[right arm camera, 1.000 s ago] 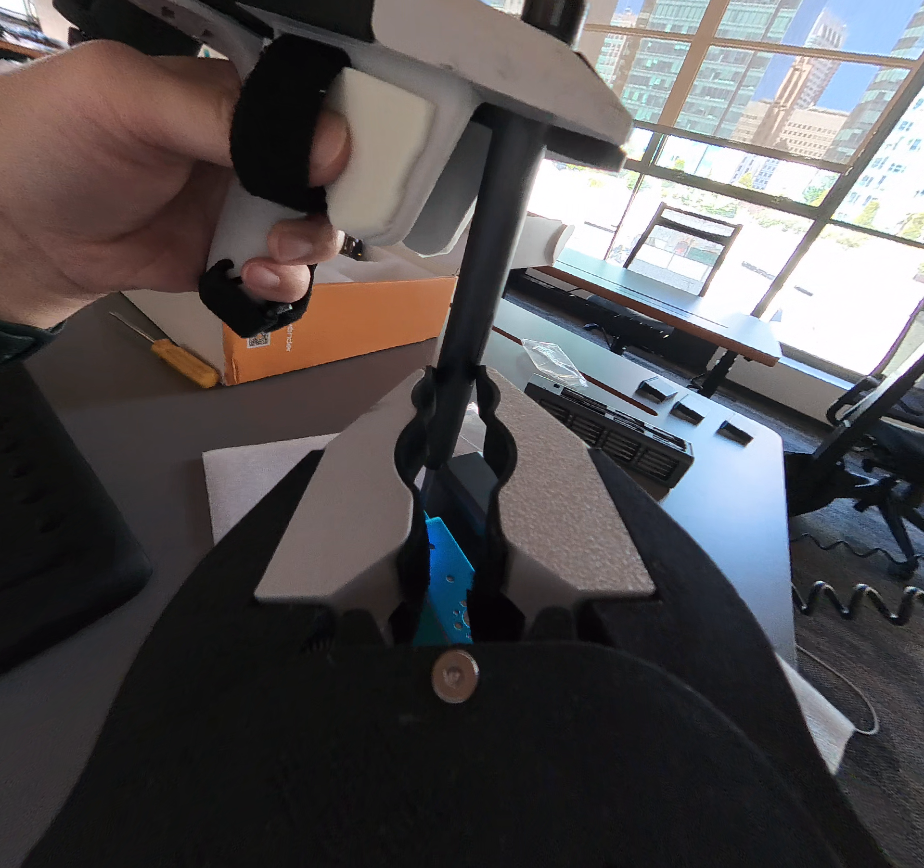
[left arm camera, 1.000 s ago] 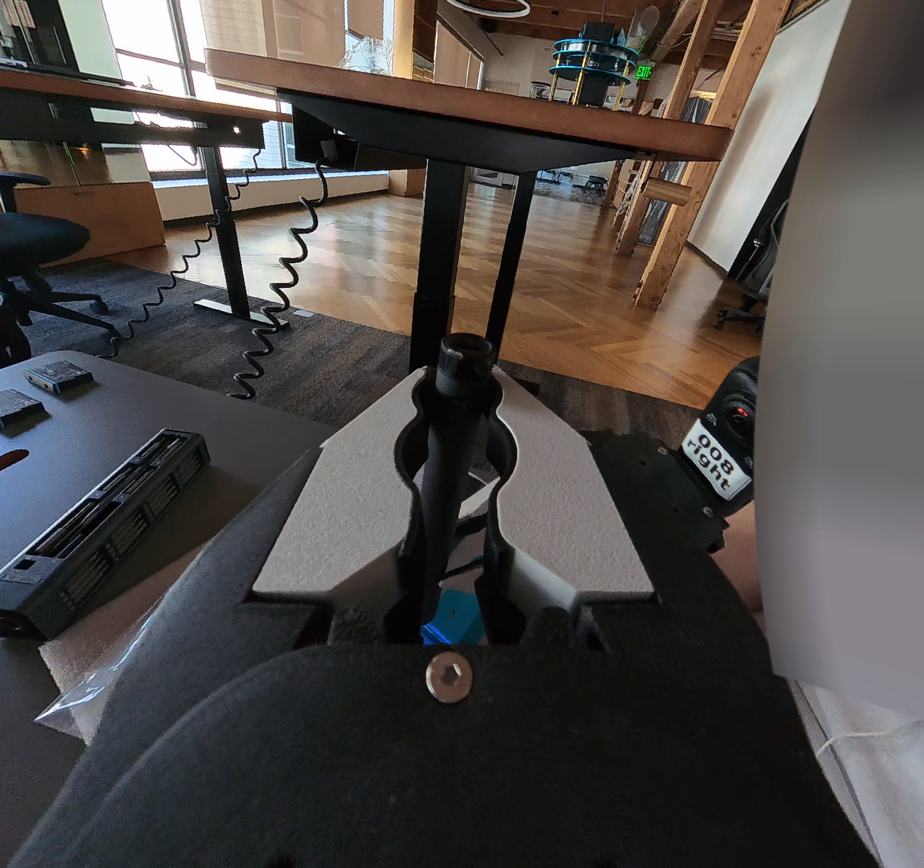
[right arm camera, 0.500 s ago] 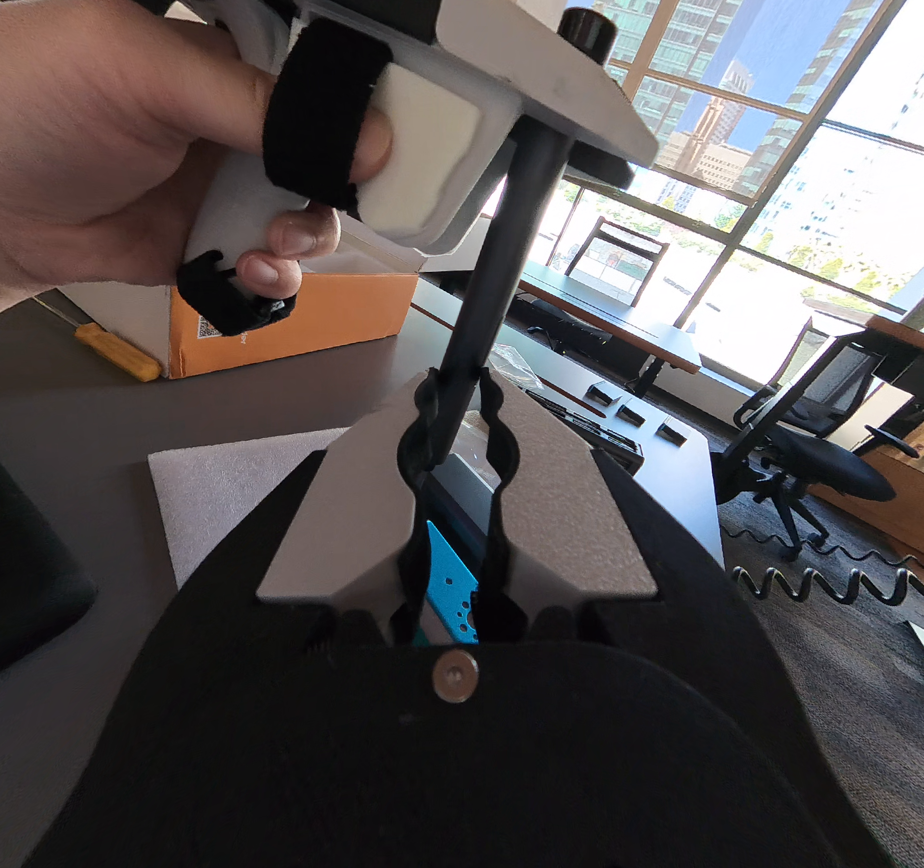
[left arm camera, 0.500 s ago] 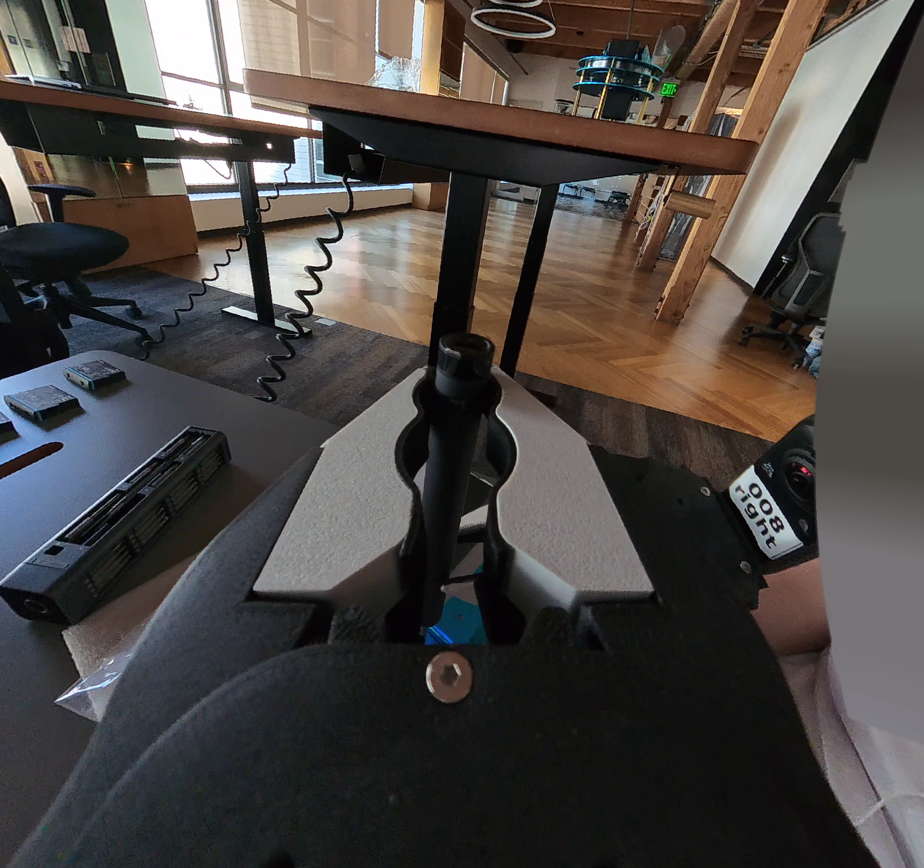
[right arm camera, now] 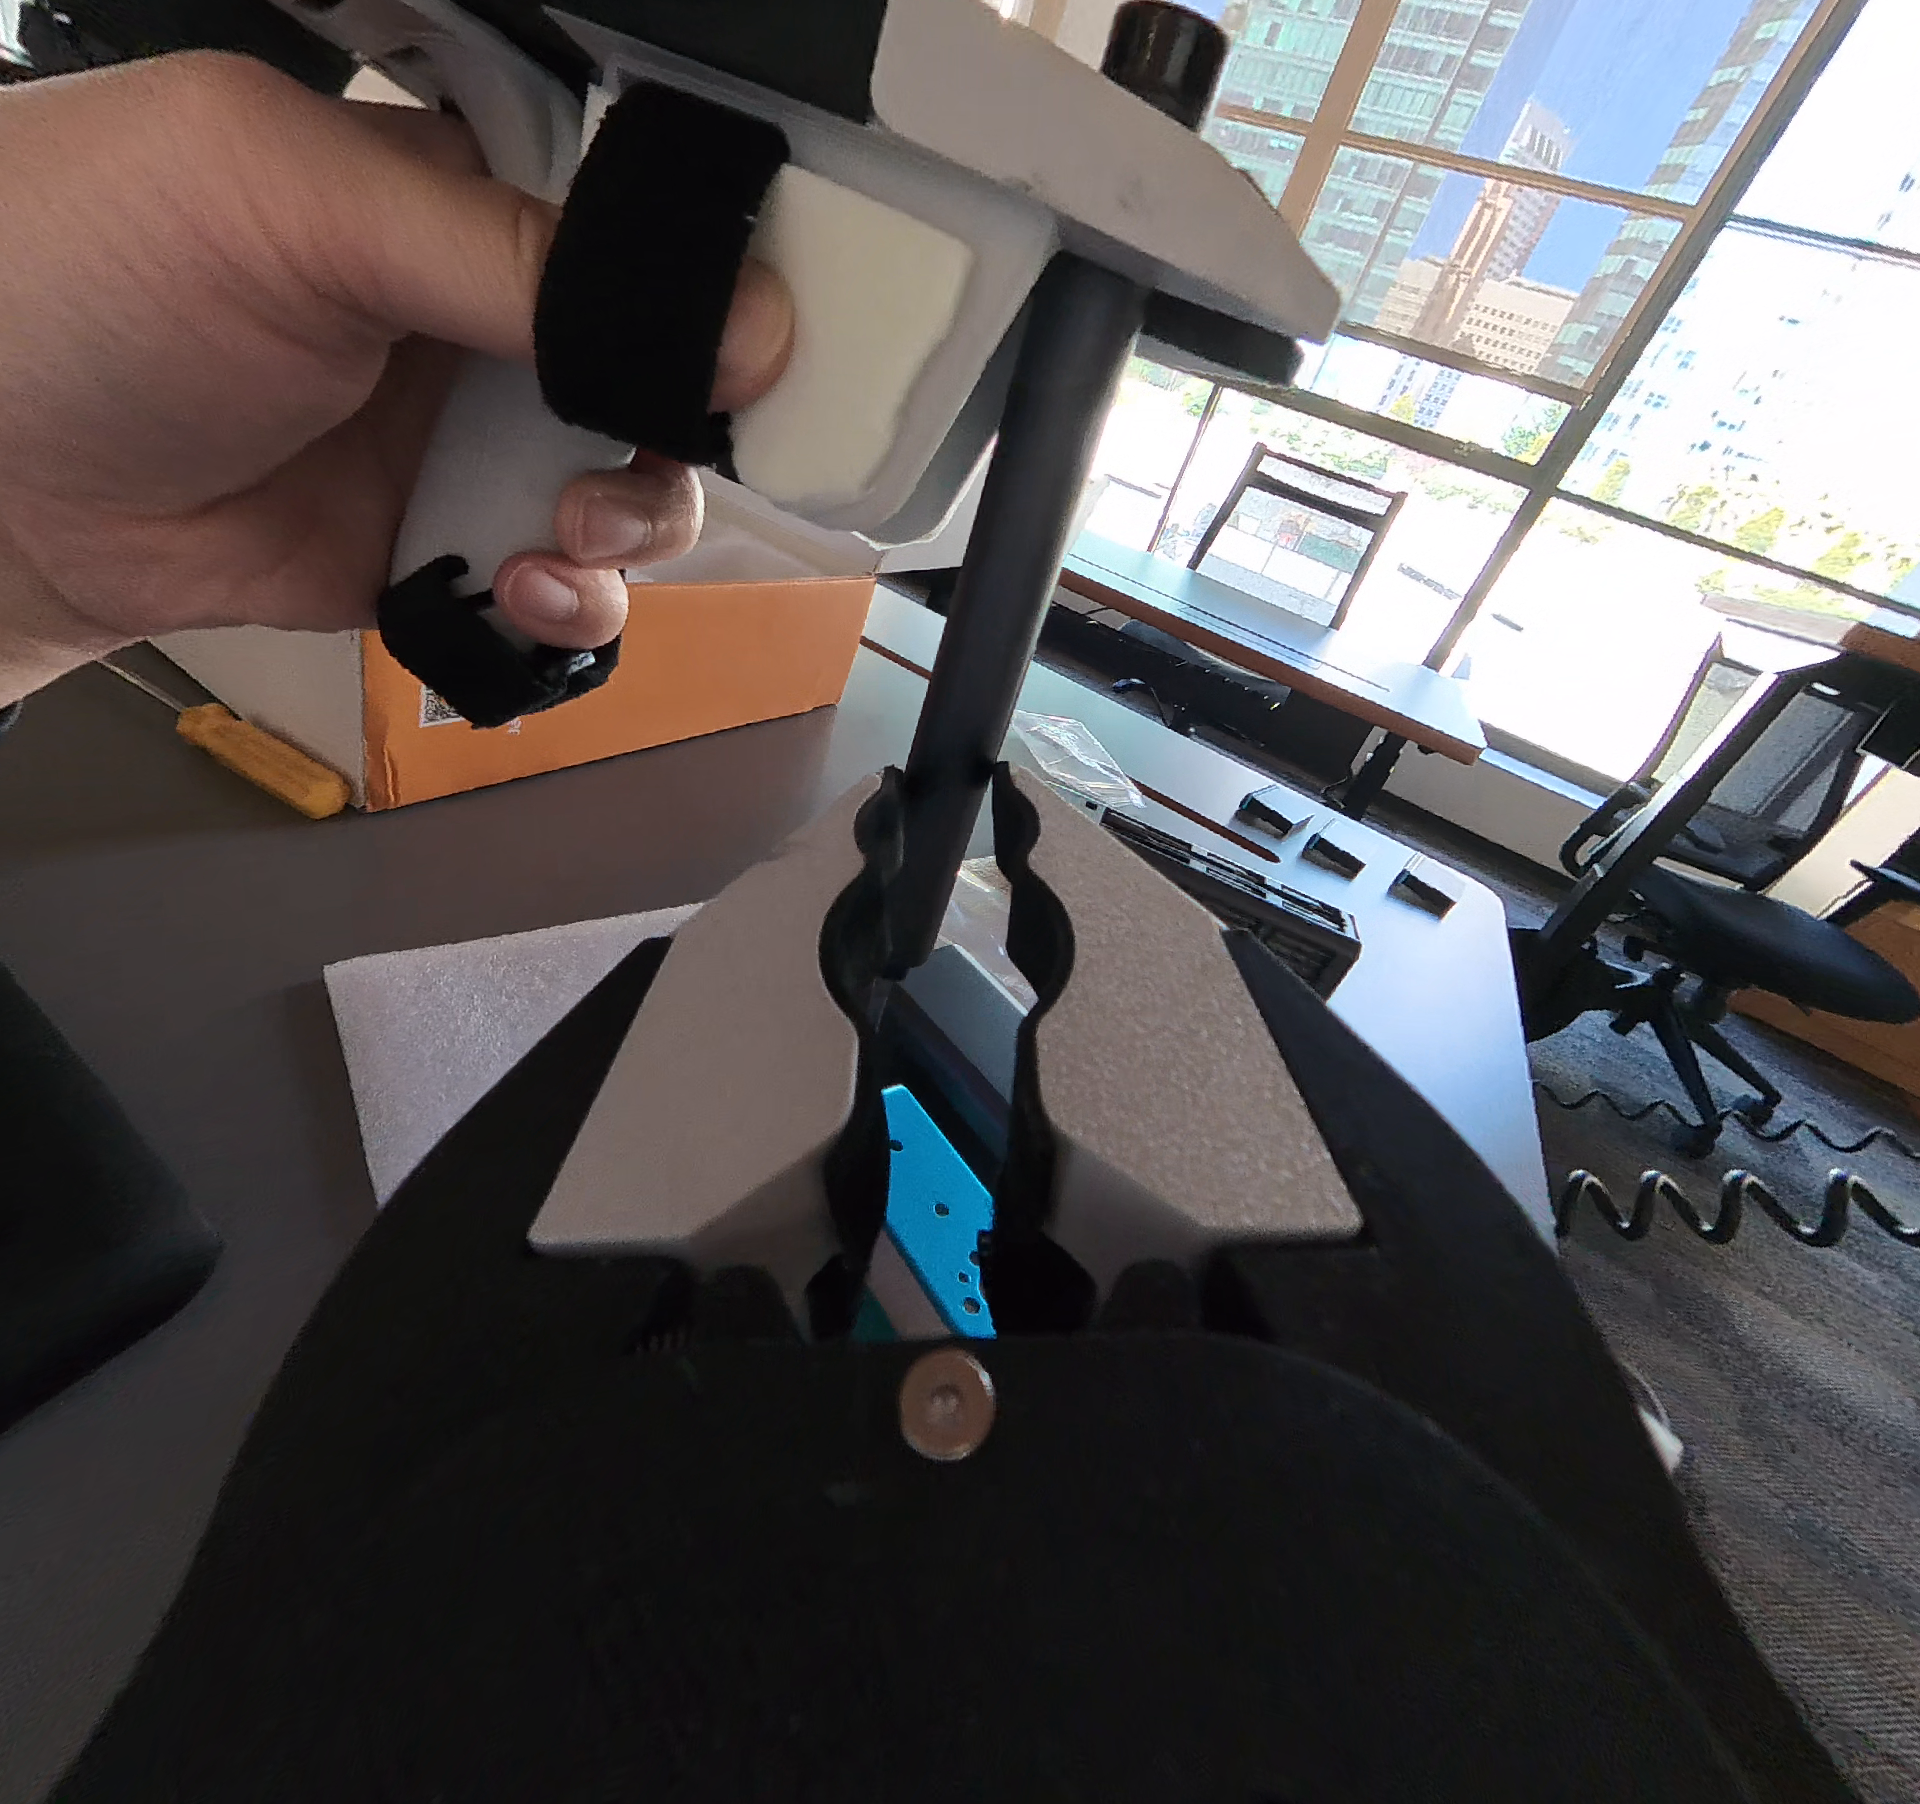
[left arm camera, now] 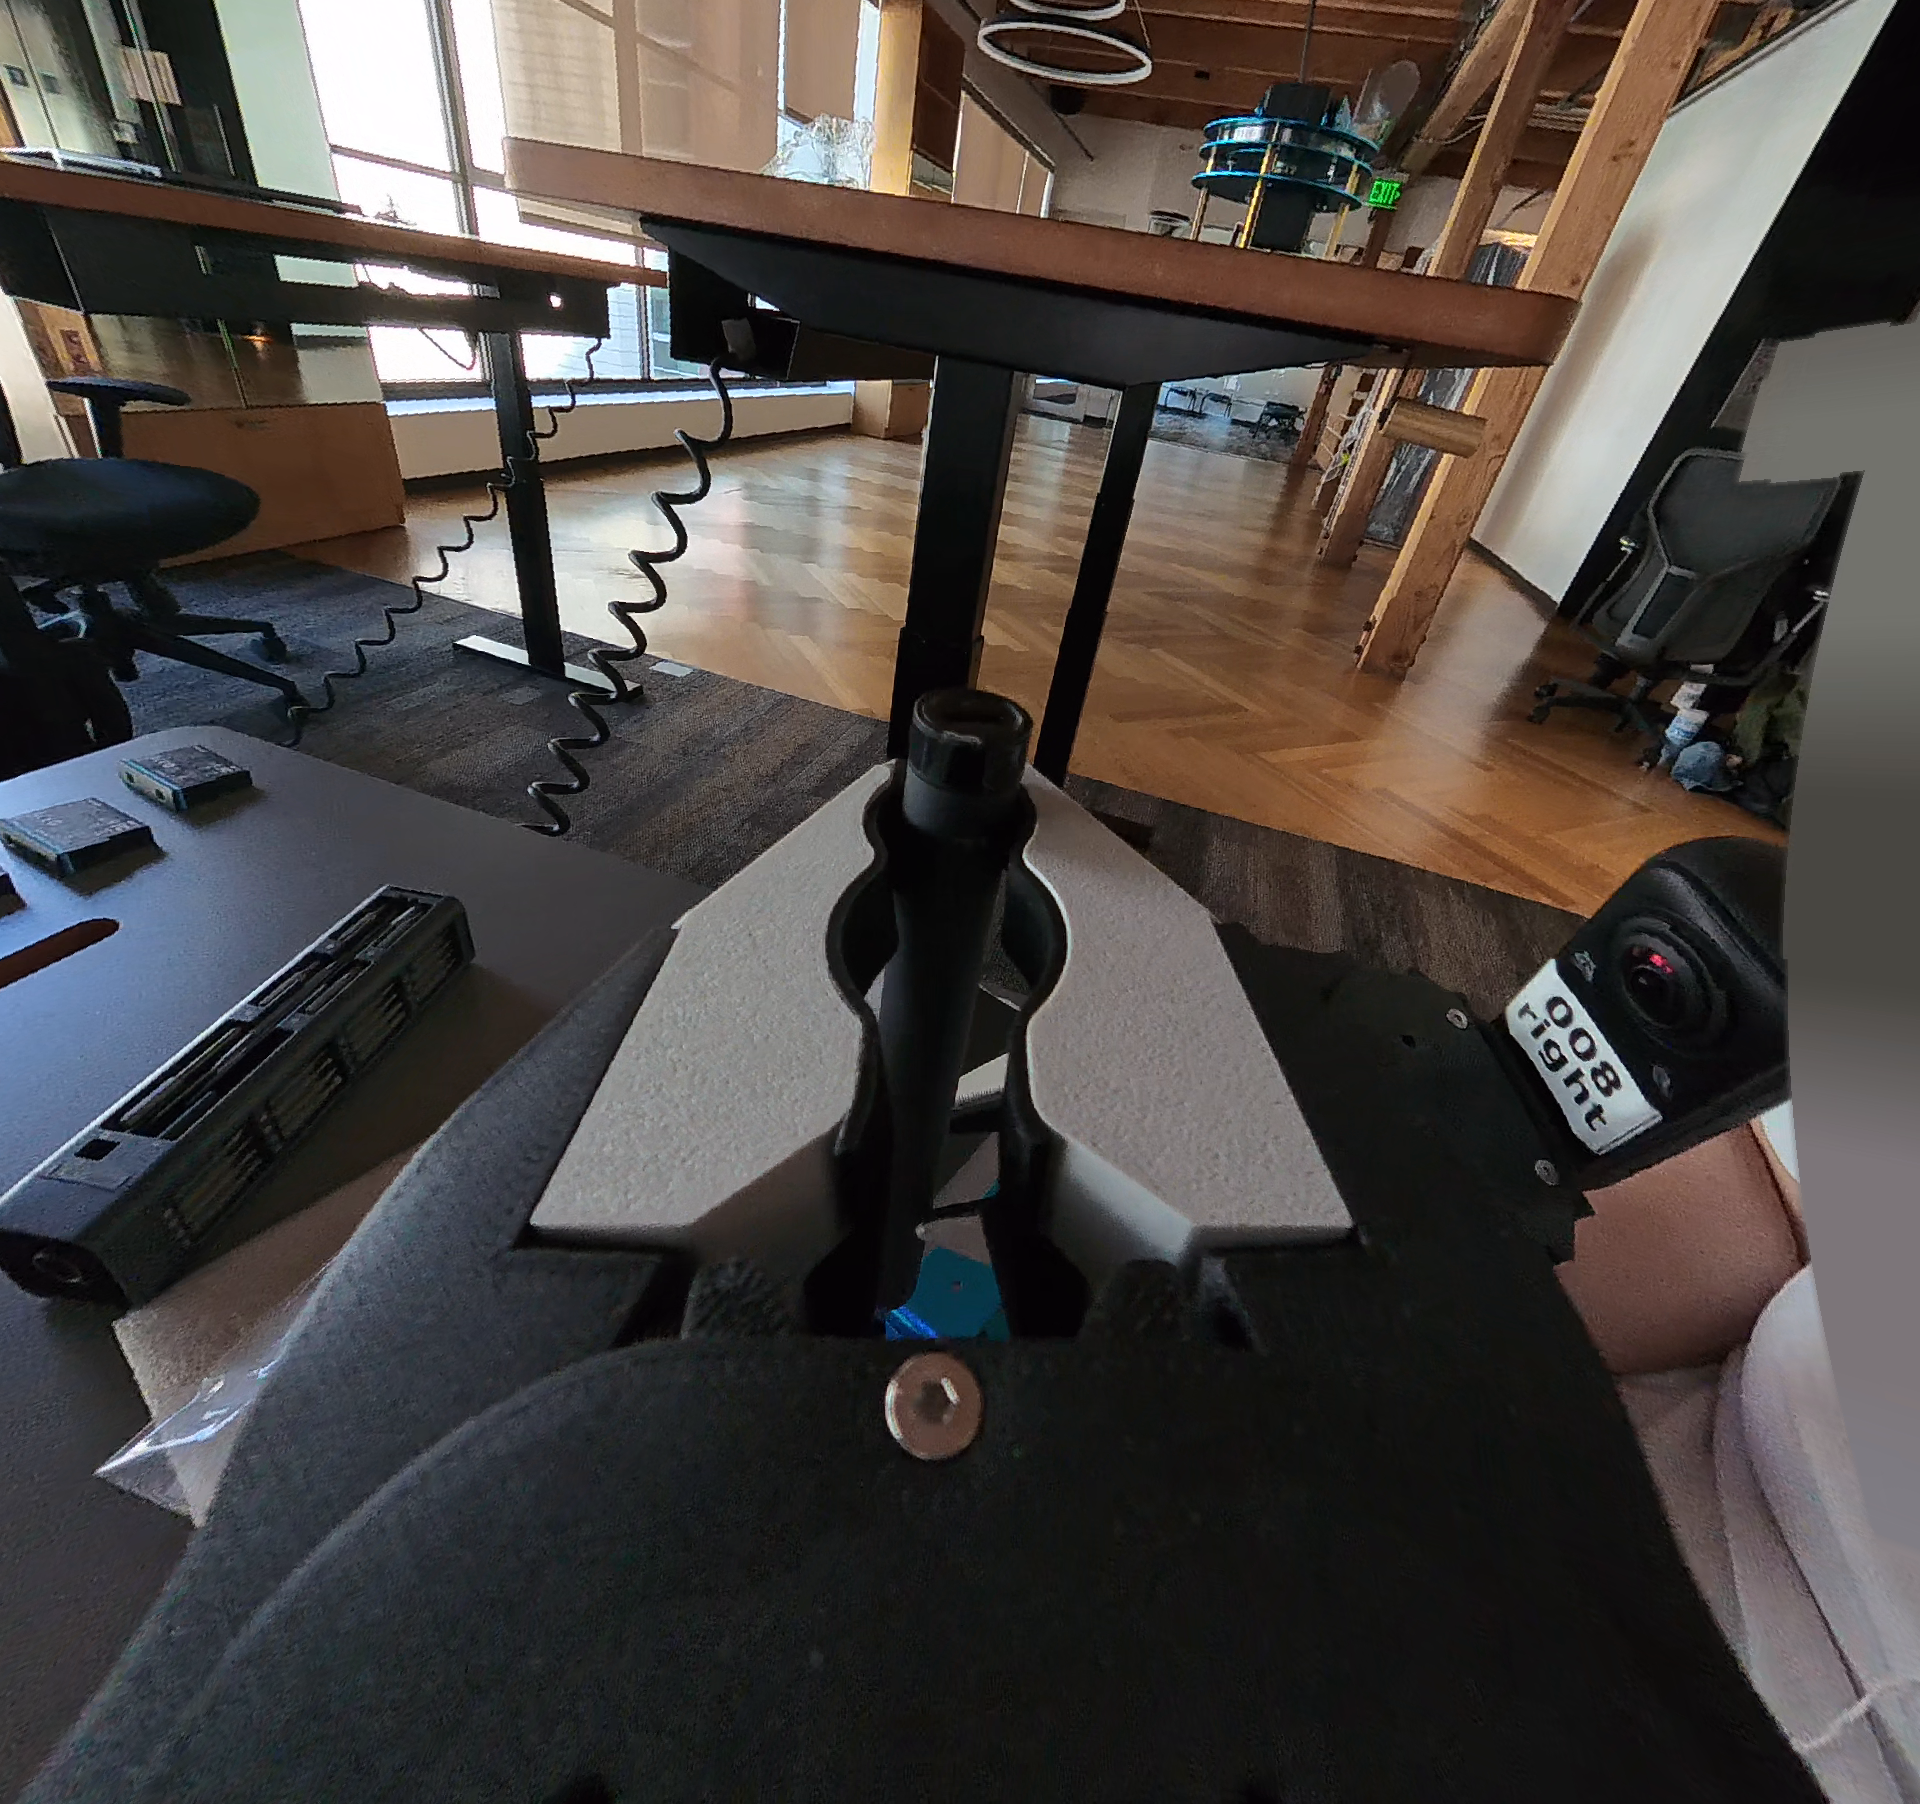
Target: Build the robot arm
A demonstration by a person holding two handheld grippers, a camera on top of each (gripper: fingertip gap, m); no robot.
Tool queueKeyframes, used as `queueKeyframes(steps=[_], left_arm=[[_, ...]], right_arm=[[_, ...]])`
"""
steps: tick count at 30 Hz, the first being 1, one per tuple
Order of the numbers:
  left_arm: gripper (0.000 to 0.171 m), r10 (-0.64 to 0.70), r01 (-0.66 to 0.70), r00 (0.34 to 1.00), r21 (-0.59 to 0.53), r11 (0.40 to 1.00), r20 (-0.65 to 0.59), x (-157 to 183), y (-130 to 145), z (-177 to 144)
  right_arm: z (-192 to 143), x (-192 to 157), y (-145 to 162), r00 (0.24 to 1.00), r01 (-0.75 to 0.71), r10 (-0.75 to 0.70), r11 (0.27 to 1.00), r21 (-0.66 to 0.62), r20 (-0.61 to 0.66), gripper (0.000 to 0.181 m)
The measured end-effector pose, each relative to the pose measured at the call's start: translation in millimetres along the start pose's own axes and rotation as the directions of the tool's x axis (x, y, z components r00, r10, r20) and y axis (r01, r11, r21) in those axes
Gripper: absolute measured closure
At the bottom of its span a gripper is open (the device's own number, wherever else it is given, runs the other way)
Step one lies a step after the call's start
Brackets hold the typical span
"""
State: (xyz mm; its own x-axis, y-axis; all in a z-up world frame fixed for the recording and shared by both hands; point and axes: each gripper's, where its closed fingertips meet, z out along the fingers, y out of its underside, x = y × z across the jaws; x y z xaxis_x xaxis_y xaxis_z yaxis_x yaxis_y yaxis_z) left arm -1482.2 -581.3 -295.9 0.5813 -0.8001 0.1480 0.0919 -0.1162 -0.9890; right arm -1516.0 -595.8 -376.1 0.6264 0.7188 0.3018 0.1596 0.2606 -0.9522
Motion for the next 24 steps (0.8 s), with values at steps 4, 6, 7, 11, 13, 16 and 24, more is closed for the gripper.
queueKeyframes(steps=[4, 6, 7, 11, 13, 16, 24], left_arm=[[0.157, 0.006, -0.006, 1.000, -0.001, 1.000, -0.009, 2.5, 0.4, -0.2], [0.157, 0.010, -0.010, 1.000, -0.003, 1.000, -0.012, 4.6, 0.8, 0.9], [0.157, 0.012, -0.012, 1.000, -0.005, 1.000, -0.009, 4.8, 1.0, 1.8], [0.157, 0.015, -0.015, 1.000, -0.011, 1.000, 0.001, 5.6, 1.5, 5.0], [0.158, 0.022, -0.022, 1.000, -0.013, 1.000, 0.015, 4.8, 1.8, 6.0], [0.158, 0.016, -0.016, 1.000, -0.016, 1.000, 0.004, 6.6, 2.6, 7.2], [0.158, 0.006, -0.006, 1.000, -0.011, 1.000, -0.009, 6.2, 2.8, 7.6]], right_arm=[[0.2, 1.0, 1.2, 0.995, -0.098, 0.098, 0.995, -0.003, 0.035, 0.162], [2.7, 0.6, 3.0, 0.988, -0.142, 0.142, 0.990, -0.014, 0.056, 0.161], [3.0, -0.8, 2.8, 0.987, -0.144, 0.145, 0.989, -0.015, 0.066, 0.165], [1.9, -0.6, 2.7, 0.997, -0.066, 0.066, 0.998, -0.014, 0.028, 0.164], [2.4, -0.2, 3.1, 0.999, -0.041, 0.042, 0.999, -0.020, 0.021, 0.164], [1.7, -0.8, 2.8, 1.000, -0.025, 0.025, 0.999, -0.022, 0.017, 0.165], [4.1, 1.6, 2.0, 0.999, -0.032, 0.033, 0.999, -0.030, 0.024, 0.163]])
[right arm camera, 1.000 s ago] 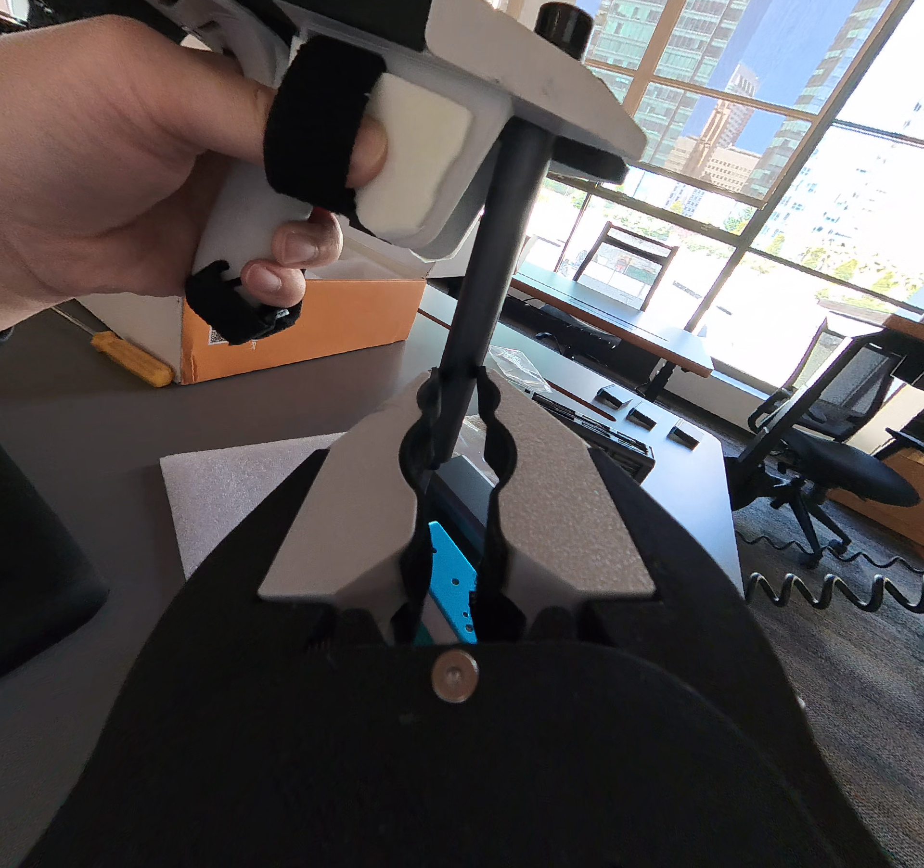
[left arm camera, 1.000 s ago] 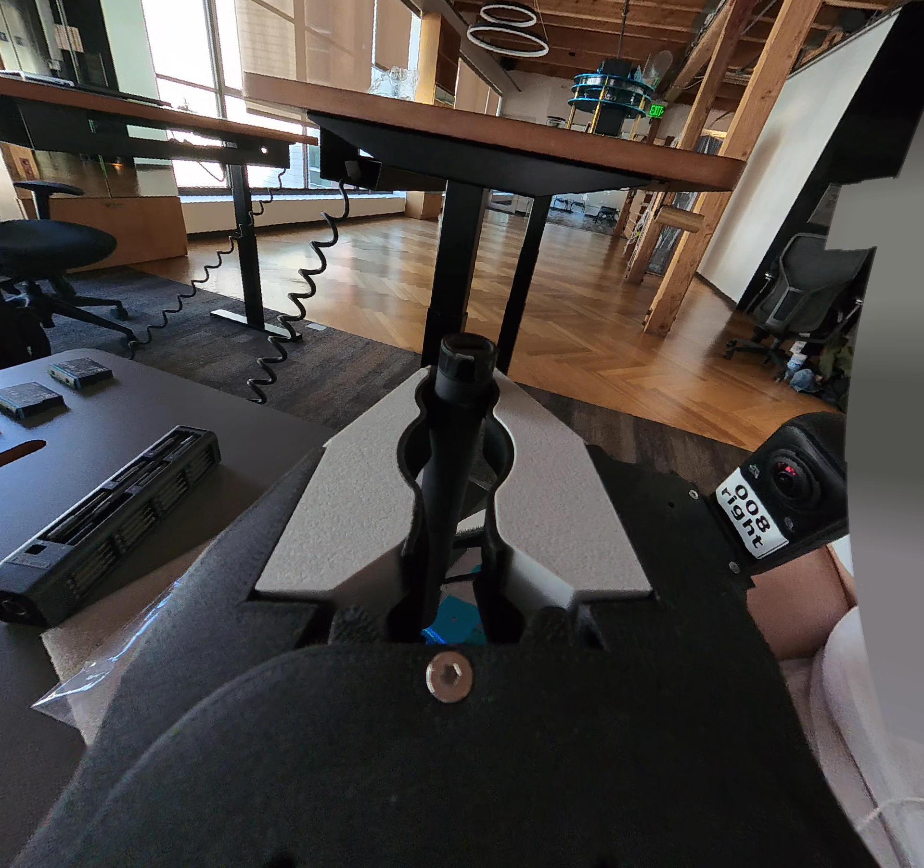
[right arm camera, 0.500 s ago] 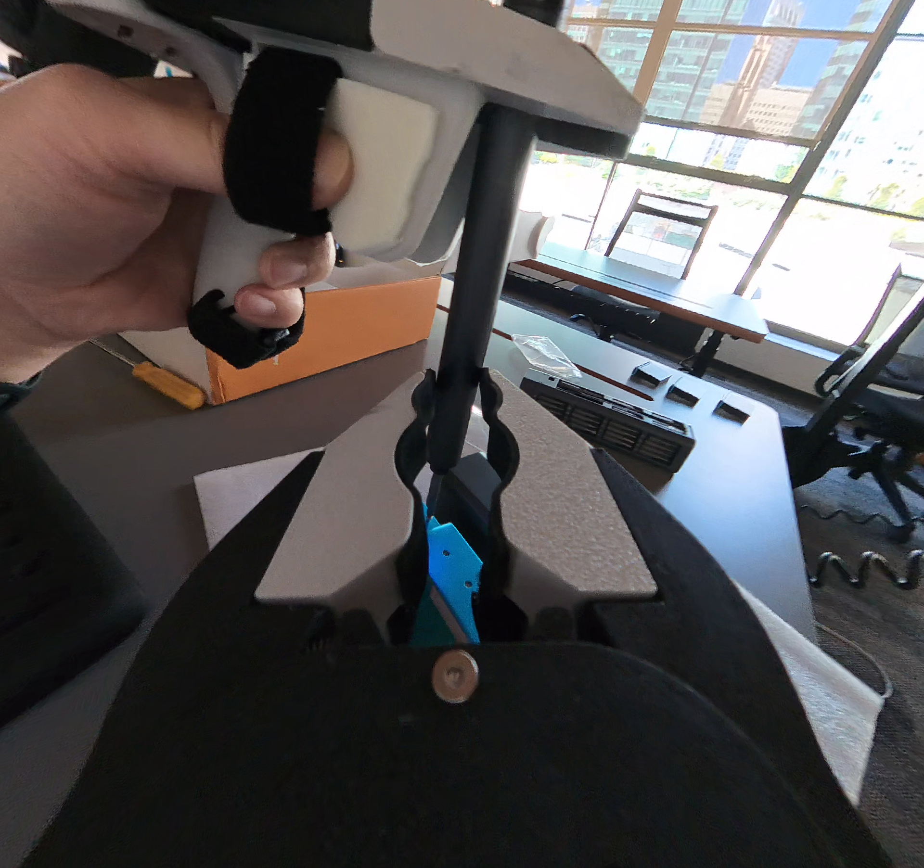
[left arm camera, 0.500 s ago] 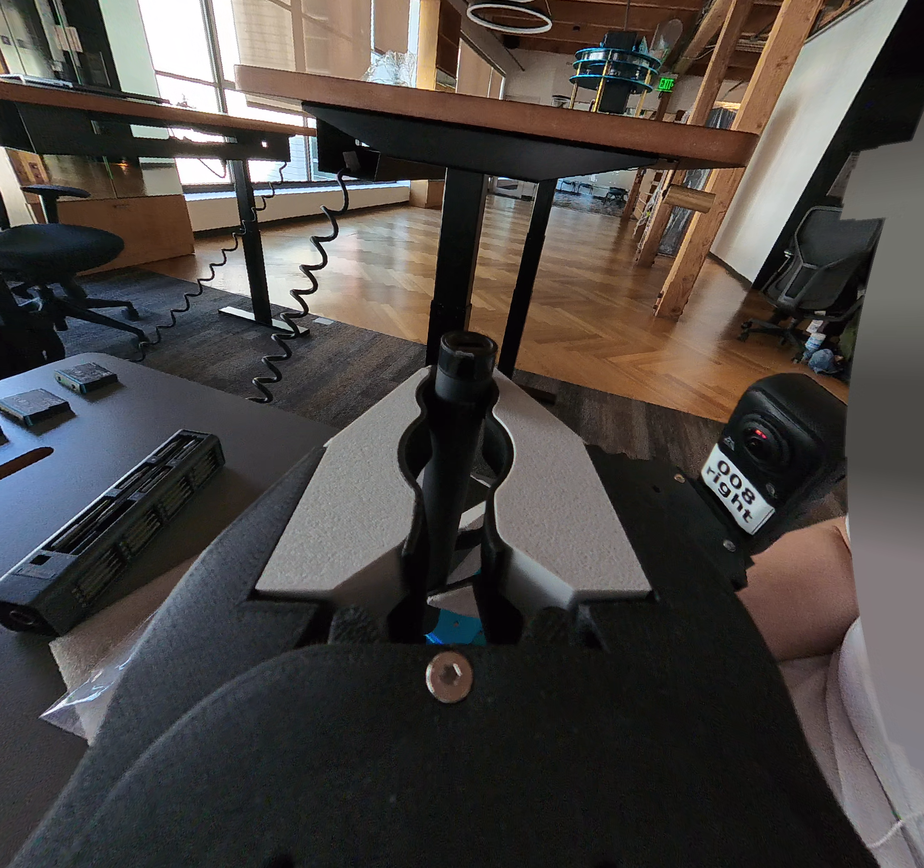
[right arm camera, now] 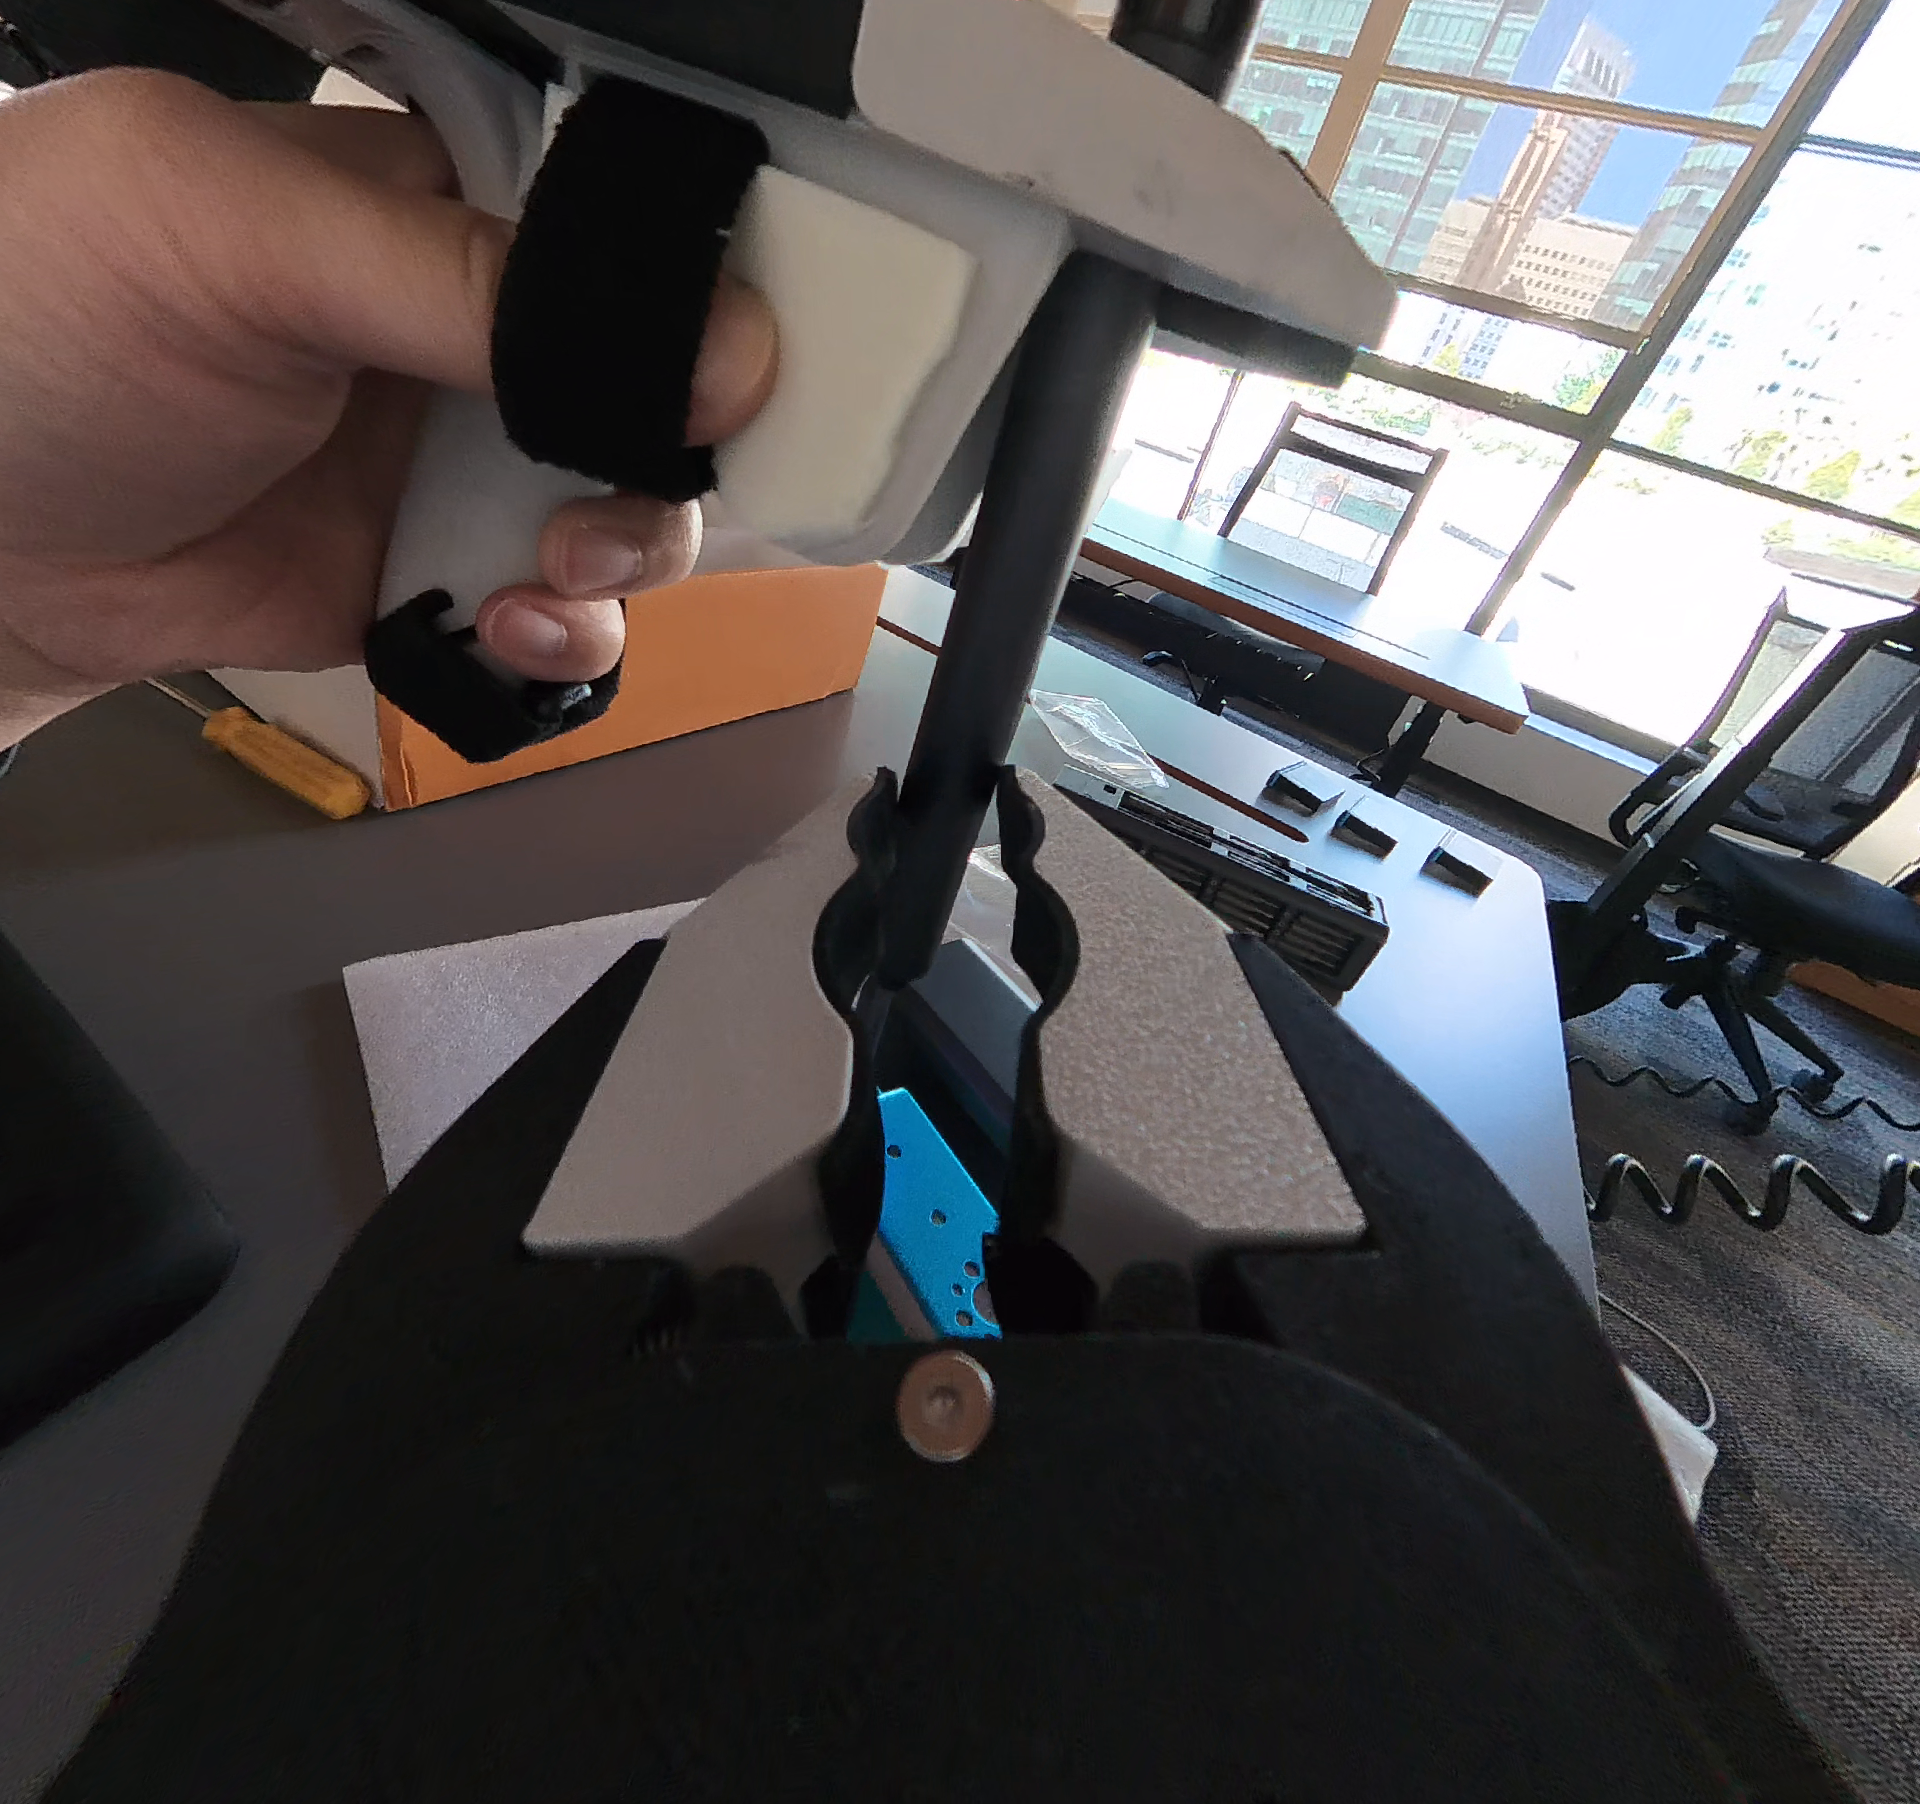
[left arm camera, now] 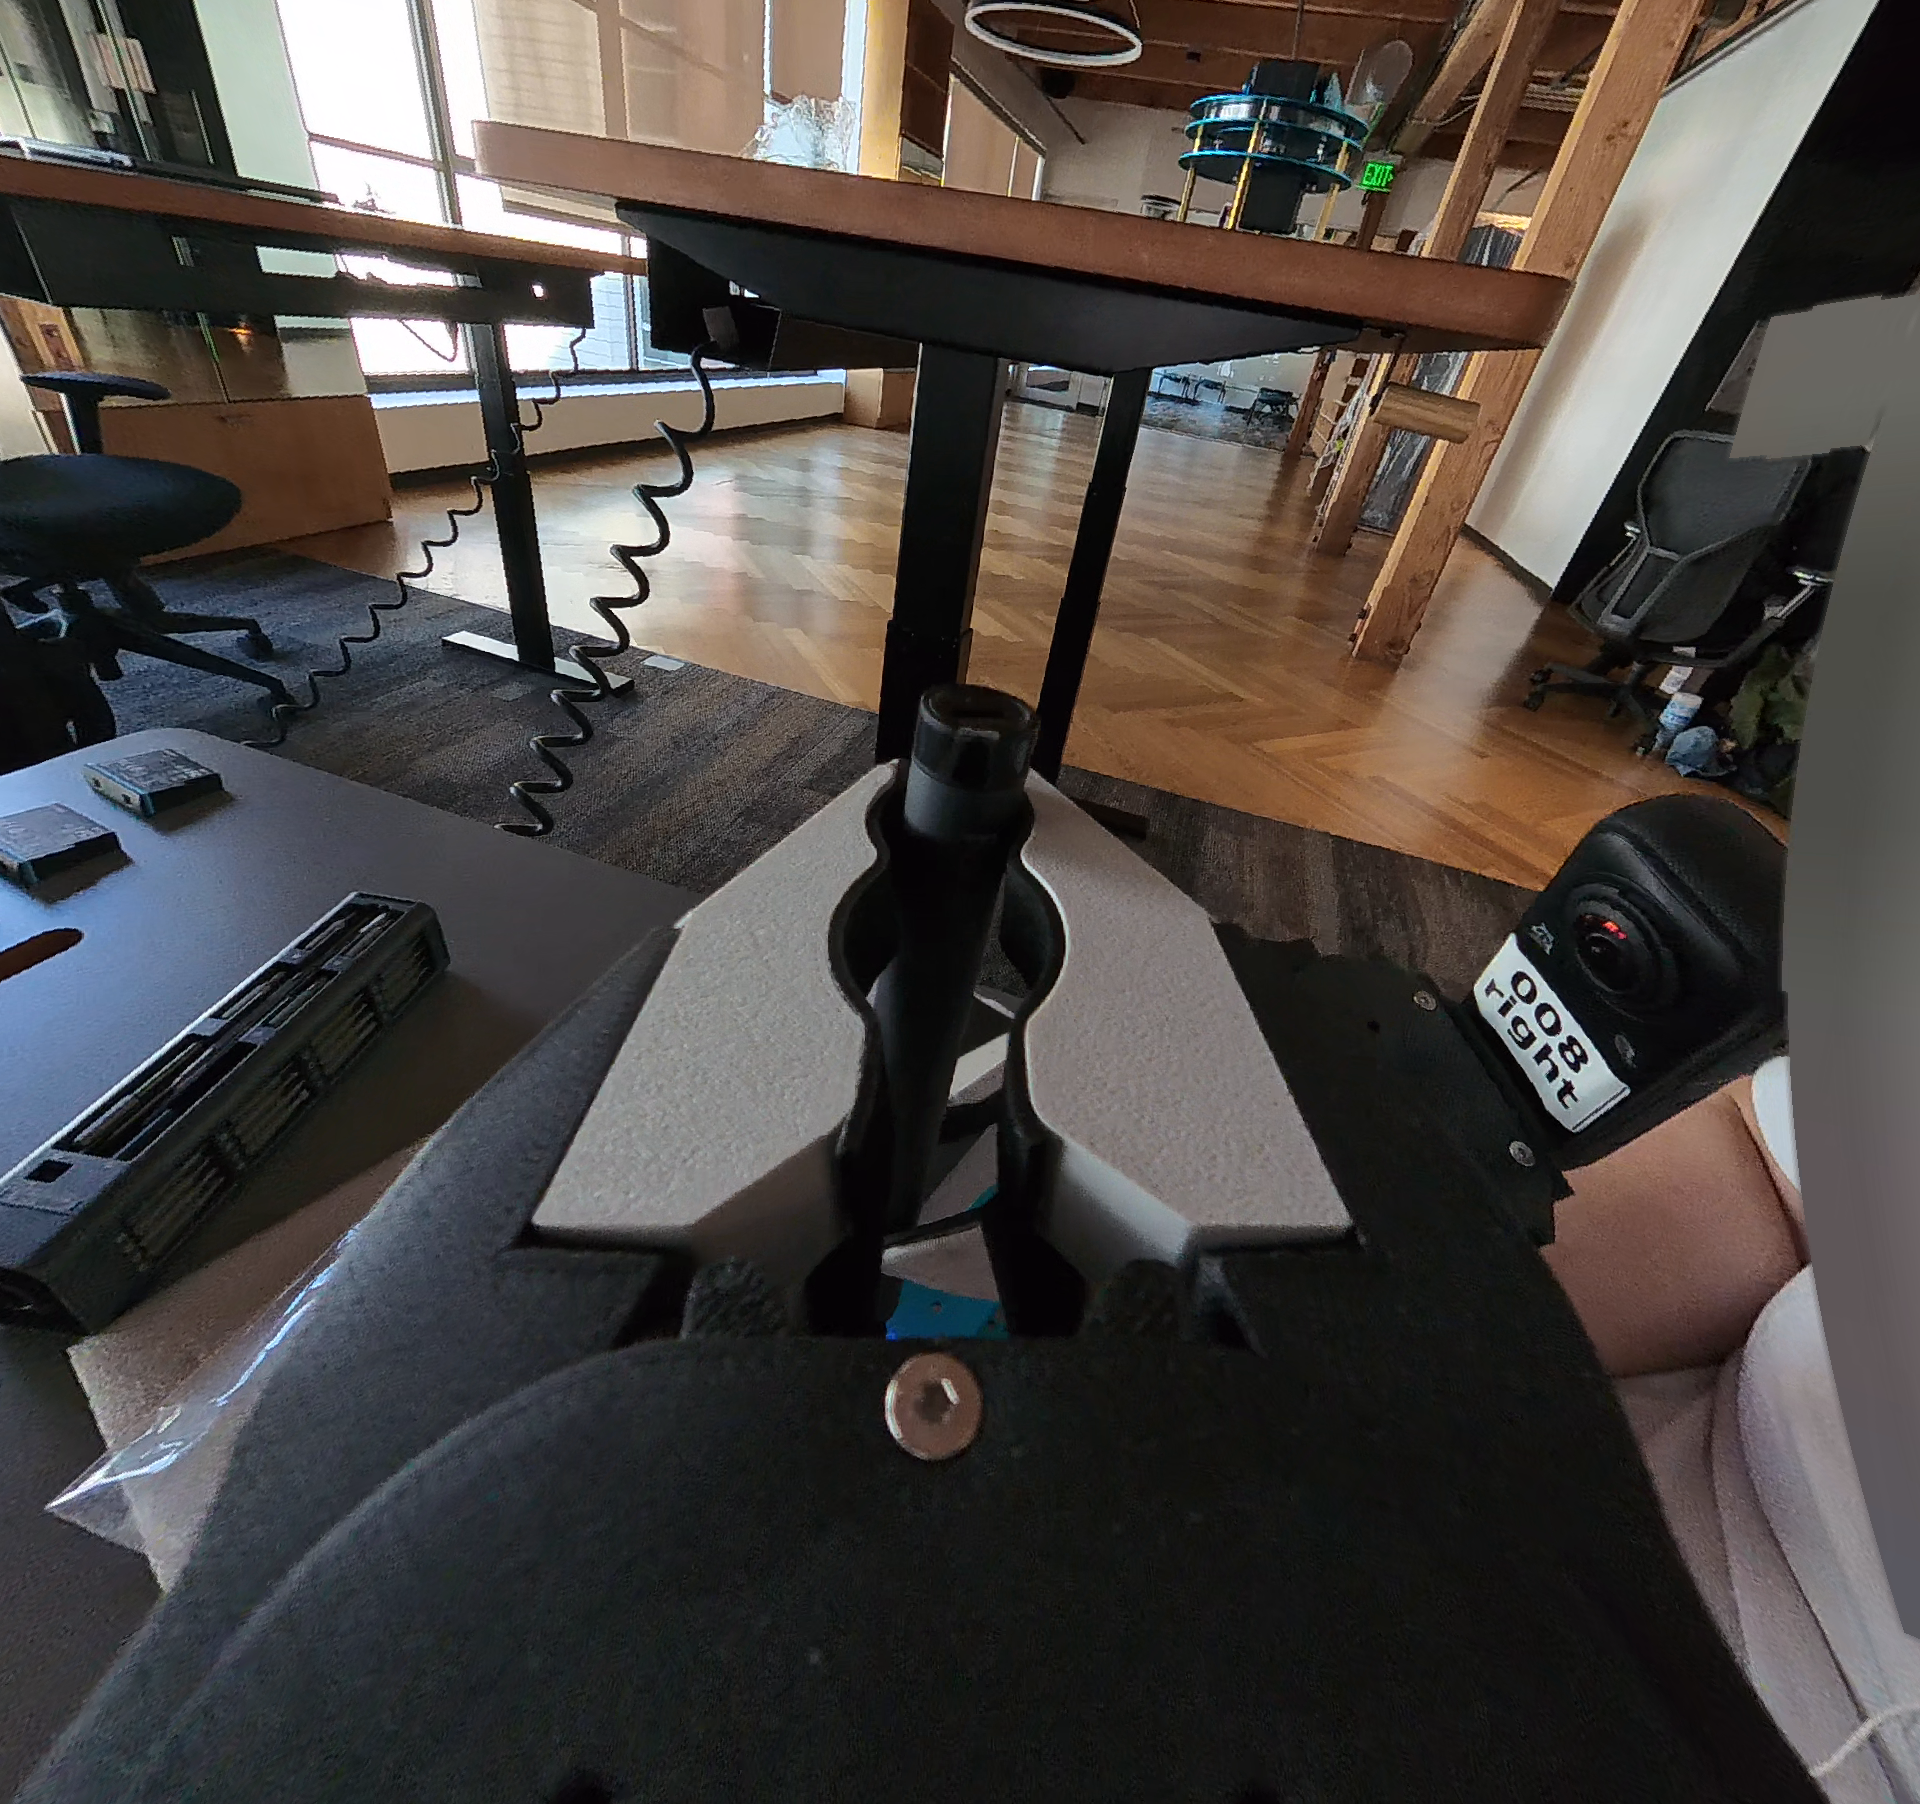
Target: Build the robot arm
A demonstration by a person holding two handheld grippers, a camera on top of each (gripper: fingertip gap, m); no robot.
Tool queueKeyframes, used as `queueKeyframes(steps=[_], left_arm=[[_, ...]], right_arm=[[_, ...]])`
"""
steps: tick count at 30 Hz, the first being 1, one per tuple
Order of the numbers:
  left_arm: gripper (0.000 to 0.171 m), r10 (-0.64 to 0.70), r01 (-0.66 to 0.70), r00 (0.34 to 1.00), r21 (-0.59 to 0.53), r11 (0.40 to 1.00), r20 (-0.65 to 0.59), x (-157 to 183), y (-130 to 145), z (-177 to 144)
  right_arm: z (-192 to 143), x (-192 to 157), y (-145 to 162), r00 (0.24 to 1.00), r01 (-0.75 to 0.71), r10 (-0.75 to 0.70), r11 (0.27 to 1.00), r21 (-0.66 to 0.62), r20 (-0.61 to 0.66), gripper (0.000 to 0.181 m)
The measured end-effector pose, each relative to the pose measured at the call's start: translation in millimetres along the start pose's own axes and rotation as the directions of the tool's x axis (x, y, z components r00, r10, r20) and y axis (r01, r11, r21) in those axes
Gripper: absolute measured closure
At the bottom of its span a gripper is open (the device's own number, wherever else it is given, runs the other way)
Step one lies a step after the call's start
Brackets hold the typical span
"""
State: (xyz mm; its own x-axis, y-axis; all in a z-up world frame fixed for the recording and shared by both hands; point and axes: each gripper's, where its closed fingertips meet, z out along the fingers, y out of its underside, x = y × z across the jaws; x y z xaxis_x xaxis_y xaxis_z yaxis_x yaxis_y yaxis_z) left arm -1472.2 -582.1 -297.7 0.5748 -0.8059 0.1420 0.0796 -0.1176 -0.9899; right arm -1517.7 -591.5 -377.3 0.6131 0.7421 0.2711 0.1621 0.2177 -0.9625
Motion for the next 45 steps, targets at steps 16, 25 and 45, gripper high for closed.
queueKeyframes(steps=[16, 25, 45], left_arm=[[0.158, -0.022, 0.022, 0.999, -0.002, 1.000, -0.028, 2.1, 2.0, 2.0], [0.158, -0.023, 0.022, 0.999, -0.021, 1.000, -0.025, -0.2, 2.4, 6.2], [0.159, -0.032, 0.030, 0.999, -0.060, 0.998, -0.017, -7.3, 3.5, 12.3]], right_arm=[[1.7, 0.8, 0.2, 0.997, -0.058, 0.057, 0.998, 0.033, 0.045, 0.164], [2.2, 2.8, 1.3, 0.992, -0.099, 0.097, 0.995, 0.024, 0.078, 0.164], [4.8, 4.0, 4.2, 0.978, -0.140, 0.138, 0.990, -0.001, 0.156, 0.164]])
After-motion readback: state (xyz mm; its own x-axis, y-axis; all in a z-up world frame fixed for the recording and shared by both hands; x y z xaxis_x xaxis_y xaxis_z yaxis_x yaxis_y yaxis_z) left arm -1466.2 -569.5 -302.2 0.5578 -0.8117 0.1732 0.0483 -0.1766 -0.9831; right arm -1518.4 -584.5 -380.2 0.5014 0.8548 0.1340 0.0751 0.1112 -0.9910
